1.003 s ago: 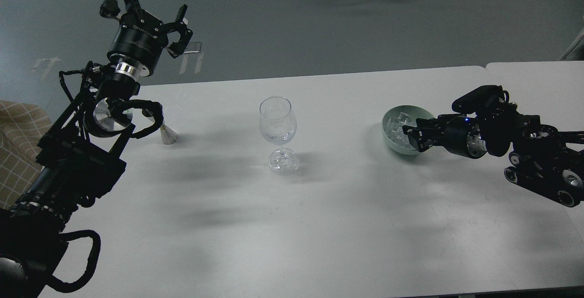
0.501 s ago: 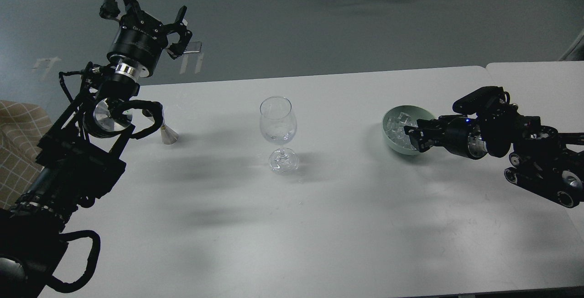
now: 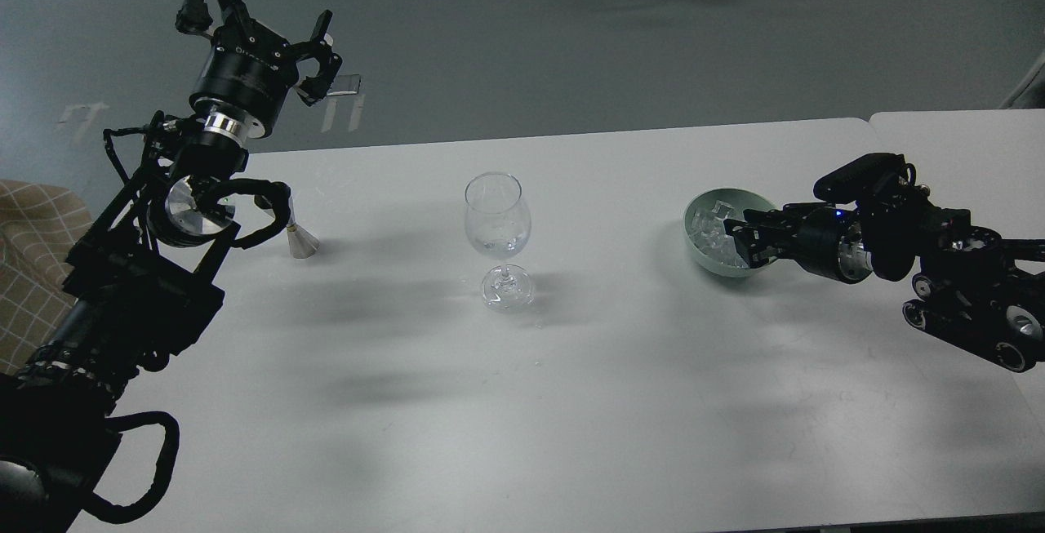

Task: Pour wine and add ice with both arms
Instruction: 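Close the right gripper on the green bowl's rim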

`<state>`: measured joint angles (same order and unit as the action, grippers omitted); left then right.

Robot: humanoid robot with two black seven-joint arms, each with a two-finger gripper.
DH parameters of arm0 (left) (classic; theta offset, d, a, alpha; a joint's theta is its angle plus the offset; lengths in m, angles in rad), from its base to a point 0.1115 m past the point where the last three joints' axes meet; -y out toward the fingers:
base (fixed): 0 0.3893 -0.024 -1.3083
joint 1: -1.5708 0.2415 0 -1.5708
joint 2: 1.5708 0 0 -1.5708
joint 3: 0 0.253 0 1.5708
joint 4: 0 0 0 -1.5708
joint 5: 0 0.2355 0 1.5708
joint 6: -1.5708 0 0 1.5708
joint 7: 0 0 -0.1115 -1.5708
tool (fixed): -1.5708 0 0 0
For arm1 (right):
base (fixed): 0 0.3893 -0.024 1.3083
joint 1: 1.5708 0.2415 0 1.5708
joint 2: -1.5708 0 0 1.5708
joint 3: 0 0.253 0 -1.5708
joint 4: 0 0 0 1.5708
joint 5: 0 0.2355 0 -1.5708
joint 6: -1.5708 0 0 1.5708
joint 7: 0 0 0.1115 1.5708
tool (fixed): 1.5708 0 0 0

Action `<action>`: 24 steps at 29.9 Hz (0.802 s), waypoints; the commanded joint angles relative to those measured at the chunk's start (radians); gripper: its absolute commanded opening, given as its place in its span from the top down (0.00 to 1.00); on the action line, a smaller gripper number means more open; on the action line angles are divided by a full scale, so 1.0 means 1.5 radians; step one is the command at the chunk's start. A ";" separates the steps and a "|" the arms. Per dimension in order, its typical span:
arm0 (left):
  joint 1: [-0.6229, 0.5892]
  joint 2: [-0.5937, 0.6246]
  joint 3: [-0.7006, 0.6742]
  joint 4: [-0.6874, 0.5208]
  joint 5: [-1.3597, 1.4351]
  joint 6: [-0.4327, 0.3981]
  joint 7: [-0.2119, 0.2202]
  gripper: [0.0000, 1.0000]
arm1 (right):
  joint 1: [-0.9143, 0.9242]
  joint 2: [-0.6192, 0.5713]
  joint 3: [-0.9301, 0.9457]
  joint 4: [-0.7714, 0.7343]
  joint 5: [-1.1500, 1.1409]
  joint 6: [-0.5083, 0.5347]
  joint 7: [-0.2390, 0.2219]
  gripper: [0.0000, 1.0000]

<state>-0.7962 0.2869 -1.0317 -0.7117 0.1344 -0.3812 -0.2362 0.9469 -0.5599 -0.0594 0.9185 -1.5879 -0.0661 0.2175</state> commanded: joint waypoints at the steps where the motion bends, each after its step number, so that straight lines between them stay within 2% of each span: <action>1: 0.000 0.001 0.001 0.000 -0.001 0.001 0.000 0.02 | -0.007 -0.006 0.001 0.001 0.000 -0.001 0.011 0.74; 8: 0.000 0.002 0.000 0.001 -0.002 0.000 0.000 0.02 | -0.011 -0.004 0.001 0.000 0.001 -0.013 0.015 0.83; 15: 0.000 0.002 0.001 0.001 -0.001 0.001 0.000 0.02 | -0.012 -0.007 0.001 0.000 0.001 -0.014 0.015 0.88; 20: -0.001 0.002 0.000 0.001 -0.001 0.001 0.000 0.02 | -0.010 -0.013 0.013 0.012 0.003 -0.020 0.016 0.88; 24: -0.001 0.003 -0.001 0.000 -0.001 0.001 0.002 0.02 | -0.012 -0.053 0.061 0.030 0.002 -0.020 0.041 0.88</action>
<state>-0.7979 0.2903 -1.0322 -0.7106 0.1334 -0.3804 -0.2362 0.9311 -0.6000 -0.0182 0.9425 -1.5845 -0.0962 0.2521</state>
